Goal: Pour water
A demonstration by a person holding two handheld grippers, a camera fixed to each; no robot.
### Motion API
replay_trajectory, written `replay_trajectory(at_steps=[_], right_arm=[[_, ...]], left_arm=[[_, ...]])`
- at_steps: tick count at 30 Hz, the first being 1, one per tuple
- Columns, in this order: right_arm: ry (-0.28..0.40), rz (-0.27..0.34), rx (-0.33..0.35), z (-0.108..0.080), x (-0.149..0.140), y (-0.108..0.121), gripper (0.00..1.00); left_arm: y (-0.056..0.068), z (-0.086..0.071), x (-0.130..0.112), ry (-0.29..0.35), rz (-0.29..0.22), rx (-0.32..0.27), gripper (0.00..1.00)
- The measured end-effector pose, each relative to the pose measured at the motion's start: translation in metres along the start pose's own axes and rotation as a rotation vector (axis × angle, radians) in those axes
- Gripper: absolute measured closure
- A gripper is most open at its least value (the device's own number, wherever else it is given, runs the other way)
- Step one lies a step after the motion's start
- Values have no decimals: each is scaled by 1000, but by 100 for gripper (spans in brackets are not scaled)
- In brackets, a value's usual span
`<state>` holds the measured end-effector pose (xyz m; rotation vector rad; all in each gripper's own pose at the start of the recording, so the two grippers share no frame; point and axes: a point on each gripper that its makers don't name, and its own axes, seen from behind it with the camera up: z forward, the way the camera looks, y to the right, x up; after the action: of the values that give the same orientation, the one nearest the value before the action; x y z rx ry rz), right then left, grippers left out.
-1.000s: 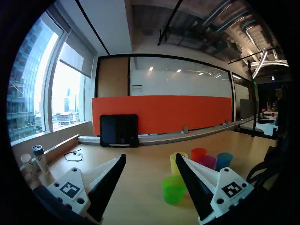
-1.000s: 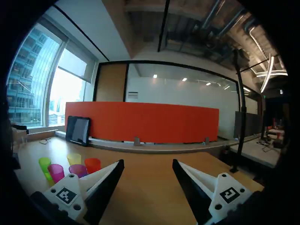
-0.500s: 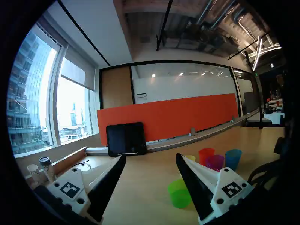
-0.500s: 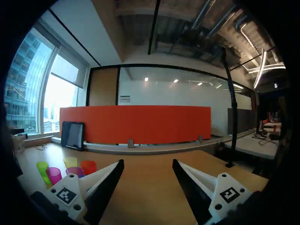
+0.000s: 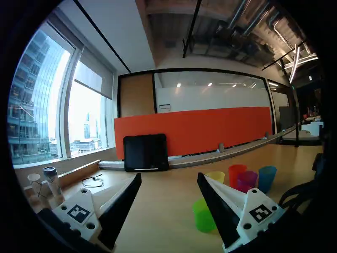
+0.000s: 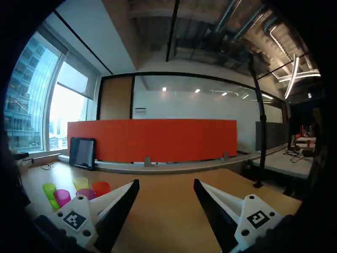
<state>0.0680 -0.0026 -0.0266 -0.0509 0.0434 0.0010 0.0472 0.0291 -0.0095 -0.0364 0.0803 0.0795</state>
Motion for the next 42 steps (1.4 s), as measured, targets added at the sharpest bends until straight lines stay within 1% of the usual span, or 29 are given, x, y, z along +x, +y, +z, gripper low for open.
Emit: replay_trajectory(at_steps=[8,13,26,32,42], right_arm=[[-7,-30,0,-2,3,-6,0],[-3,-38,2,-3,9,-10,0],[6,-44,3,-4,17,-17,0],[4,-43,1,-4,15,-18,0],[0,-42,-4,-3,12,-16,0]], left_arm=[[-6,-3,-17,-16,-20,10,1],[-10,-4,-25,-25,-38,13,1],[-19,-4,-34,-33,-63,25,1],[-20,-2,-39,-42,-86,19,1],[-20,2,-48,-72,-83,20,1]])
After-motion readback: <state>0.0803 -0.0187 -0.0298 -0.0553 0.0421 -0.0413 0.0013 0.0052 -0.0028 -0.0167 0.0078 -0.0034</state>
